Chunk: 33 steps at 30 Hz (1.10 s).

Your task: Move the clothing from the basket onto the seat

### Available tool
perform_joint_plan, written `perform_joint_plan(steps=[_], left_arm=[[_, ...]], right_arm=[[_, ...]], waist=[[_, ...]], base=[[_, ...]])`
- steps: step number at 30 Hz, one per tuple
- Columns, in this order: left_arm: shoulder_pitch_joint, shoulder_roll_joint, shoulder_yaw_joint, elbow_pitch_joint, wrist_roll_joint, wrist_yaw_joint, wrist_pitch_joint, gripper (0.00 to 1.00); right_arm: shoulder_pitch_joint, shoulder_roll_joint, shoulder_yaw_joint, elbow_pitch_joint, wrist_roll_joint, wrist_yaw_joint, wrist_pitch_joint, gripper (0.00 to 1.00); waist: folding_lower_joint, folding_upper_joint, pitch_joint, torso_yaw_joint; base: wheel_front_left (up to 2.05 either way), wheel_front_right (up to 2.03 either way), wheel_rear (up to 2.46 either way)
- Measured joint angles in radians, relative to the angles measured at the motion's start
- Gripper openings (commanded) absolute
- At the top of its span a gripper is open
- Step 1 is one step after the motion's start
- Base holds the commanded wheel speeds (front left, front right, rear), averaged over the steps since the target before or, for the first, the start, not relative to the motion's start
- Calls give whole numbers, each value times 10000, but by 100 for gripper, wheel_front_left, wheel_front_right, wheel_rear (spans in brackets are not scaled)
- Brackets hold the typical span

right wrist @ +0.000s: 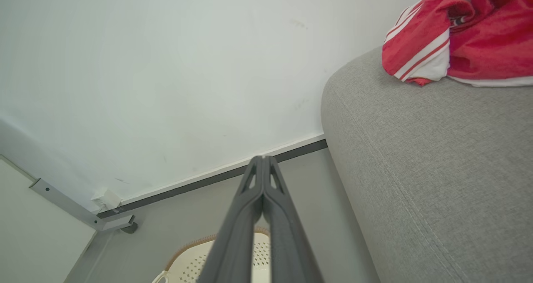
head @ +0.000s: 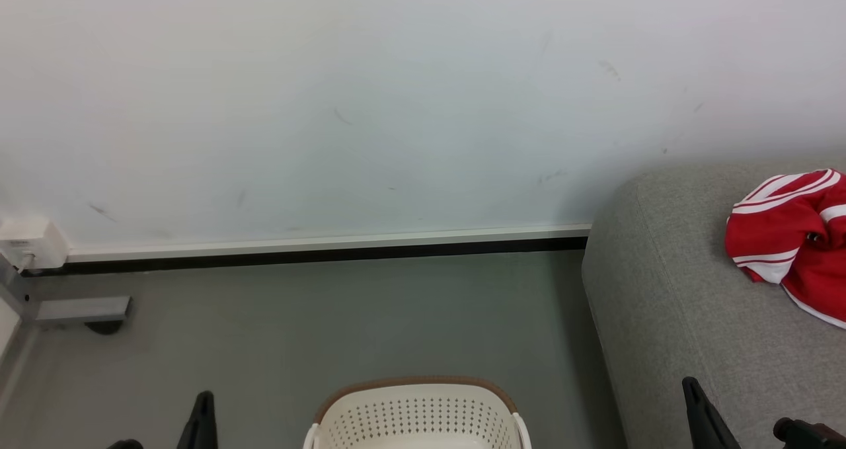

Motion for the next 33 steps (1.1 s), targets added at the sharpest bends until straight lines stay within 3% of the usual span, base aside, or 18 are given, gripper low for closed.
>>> perform_joint_plan(steps=[33], left_arm=[[-500, 15, 29, -215, -4966, -176, 1223, 0]], right_arm=[[-264, 318, -1175, -426, 3910, 0, 1197, 0]], waist=[[0, 0, 115, 121]], base=[[0, 0, 0]])
